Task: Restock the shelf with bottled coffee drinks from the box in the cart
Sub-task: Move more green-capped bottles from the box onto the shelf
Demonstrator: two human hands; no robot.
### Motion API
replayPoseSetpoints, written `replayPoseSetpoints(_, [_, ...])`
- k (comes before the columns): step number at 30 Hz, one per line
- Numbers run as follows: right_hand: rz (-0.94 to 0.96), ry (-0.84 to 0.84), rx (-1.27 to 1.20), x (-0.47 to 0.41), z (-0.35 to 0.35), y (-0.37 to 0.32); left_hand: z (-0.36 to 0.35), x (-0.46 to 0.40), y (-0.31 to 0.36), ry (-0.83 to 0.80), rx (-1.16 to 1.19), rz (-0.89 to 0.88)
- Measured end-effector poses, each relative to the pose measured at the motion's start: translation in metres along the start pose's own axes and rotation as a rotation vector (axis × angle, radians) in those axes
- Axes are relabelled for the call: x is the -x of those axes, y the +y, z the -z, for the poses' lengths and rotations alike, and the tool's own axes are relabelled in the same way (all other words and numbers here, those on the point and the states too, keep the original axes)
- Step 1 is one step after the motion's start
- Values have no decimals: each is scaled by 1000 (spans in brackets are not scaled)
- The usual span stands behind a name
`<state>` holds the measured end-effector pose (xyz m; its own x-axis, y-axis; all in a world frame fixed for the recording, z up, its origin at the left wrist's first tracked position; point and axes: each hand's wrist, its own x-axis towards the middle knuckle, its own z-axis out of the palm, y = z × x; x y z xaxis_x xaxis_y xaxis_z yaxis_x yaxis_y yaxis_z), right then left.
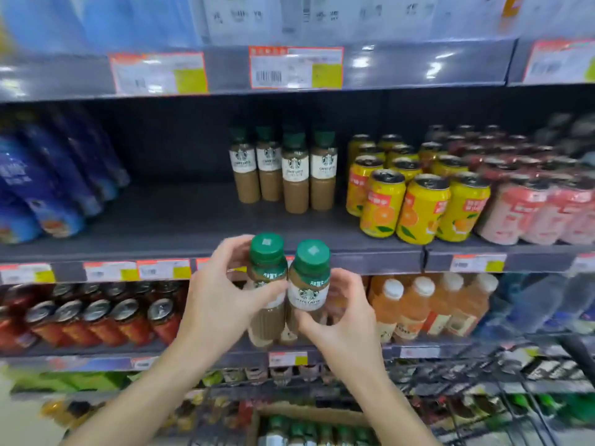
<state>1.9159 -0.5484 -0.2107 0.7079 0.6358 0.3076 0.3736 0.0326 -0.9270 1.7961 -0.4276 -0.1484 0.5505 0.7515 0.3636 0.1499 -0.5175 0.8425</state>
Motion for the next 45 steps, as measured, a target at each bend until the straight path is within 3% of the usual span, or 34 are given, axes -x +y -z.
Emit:
replayPoseSetpoints(12, [95,-45,-15,-83,-42,-78,62,-86,29,108,58,-120])
replayPoseSetpoints(22, [102,-5,39,-125,-81,-52,53,-124,-7,125,132,-80])
replayPoseSetpoints(40, [53,19,114,-136,-107,-28,54,-130,-44,64,56,6])
replayPoseSetpoints(45, [59,166,153,-124,-112,-29,46,-123,-57,60,-15,70])
